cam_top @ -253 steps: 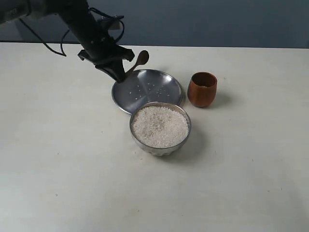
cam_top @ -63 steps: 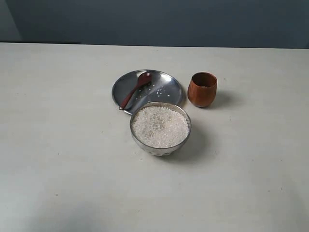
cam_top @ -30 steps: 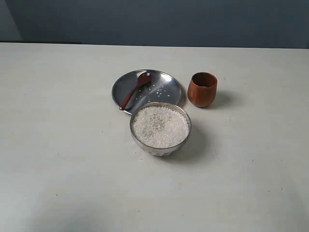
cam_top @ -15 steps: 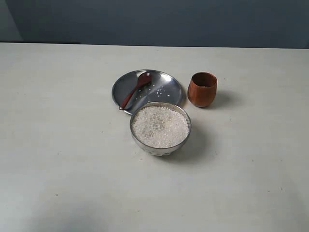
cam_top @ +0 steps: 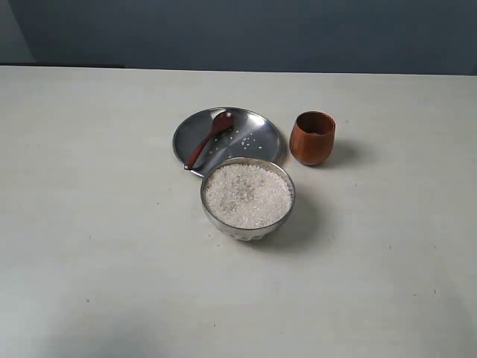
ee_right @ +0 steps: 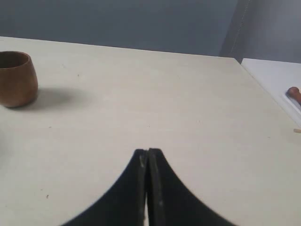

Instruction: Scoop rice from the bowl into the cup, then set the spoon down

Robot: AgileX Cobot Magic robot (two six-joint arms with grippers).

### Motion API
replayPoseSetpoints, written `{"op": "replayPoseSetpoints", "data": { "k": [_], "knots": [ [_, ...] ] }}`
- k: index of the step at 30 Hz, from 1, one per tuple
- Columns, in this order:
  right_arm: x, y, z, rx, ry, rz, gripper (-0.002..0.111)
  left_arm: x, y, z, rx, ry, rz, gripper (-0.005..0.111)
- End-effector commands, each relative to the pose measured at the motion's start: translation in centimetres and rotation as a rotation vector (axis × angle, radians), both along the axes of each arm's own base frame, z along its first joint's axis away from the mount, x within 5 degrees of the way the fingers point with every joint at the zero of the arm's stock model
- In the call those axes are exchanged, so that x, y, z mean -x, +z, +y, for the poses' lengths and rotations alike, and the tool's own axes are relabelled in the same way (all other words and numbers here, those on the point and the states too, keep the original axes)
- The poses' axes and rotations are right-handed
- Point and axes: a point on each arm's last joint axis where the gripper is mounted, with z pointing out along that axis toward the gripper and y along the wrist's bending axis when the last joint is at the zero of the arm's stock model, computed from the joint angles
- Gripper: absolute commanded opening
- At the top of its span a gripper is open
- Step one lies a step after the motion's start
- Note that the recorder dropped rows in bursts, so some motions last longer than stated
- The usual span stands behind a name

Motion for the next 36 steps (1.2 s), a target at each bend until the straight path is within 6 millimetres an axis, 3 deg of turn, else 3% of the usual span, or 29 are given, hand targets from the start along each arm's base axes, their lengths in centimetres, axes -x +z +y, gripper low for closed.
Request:
{"op": "replayPoseSetpoints", "data": {
  "k": [1, 36],
  "knots": [
    [-0.05, 0.08, 0.28, -0.090, 0.003, -0.026, 0.000, -0.01, -0.05, -0.03, 0.003, -0.003, -0.011, 0.001],
    [-0.05, 0.05, 0.43, -0.145, 0.012, -0.027, 0.000, -0.01, -0.04, -0.02, 0.001, -0.003, -0.012, 0.001]
  ]
}}
